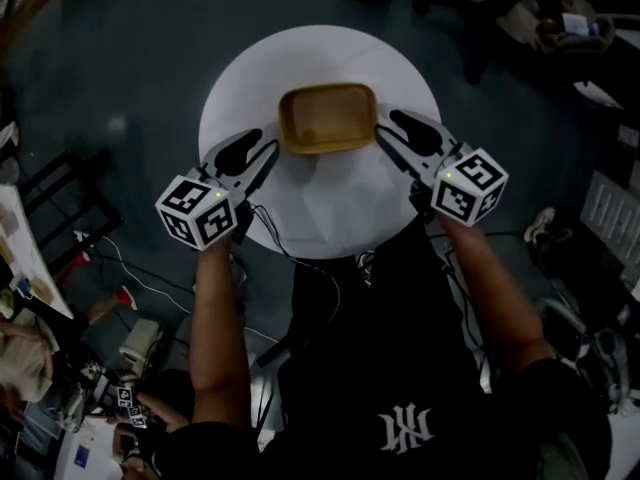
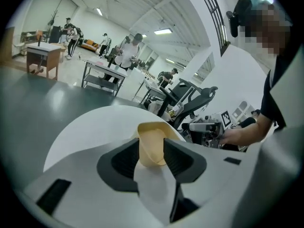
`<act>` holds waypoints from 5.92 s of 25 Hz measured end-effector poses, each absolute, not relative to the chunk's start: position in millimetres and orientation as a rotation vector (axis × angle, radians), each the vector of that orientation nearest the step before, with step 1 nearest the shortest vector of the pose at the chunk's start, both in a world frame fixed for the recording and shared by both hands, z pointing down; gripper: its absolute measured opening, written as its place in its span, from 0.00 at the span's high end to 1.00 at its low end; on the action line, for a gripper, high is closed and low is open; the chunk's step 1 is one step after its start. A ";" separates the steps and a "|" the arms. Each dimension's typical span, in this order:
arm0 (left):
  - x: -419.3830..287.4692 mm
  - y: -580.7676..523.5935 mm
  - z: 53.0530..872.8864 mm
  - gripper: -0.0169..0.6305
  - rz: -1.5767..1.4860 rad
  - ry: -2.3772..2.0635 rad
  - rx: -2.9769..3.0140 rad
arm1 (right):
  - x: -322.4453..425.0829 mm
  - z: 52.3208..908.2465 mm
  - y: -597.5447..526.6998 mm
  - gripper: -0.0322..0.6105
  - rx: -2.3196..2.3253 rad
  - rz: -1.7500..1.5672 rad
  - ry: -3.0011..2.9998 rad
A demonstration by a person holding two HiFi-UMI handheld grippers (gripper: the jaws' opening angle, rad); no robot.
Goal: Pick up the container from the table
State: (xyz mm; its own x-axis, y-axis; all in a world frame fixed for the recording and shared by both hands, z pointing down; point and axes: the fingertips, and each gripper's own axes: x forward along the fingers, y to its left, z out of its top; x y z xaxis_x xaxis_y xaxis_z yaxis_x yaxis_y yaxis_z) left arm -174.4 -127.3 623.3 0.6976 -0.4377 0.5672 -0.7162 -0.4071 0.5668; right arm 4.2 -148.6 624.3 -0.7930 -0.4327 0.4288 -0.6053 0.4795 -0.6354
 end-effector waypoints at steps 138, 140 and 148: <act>-216.4 113.2 100.9 0.85 0.002 -1.770 2.630 | -95.0 105.2 29.6 0.80 0.381 0.316 -3.345; -214.9 125.7 96.2 0.85 0.001 -1.785 2.641 | -93.7 102.2 43.1 0.80 0.370 0.300 -3.343; -200.9 163.2 81.5 0.85 -0.018 -1.801 2.709 | -82.2 89.6 75.5 0.81 0.378 0.211 -3.380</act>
State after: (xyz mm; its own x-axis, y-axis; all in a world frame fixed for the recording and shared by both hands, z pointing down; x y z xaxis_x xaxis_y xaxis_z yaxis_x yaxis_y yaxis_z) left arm -200.9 163.2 81.5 0.3888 -0.9186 -0.0710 -0.9198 -0.3826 -0.0870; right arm -82.2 75.5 89.6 -0.9407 -0.2324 -0.2471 -0.1998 0.9683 -0.1499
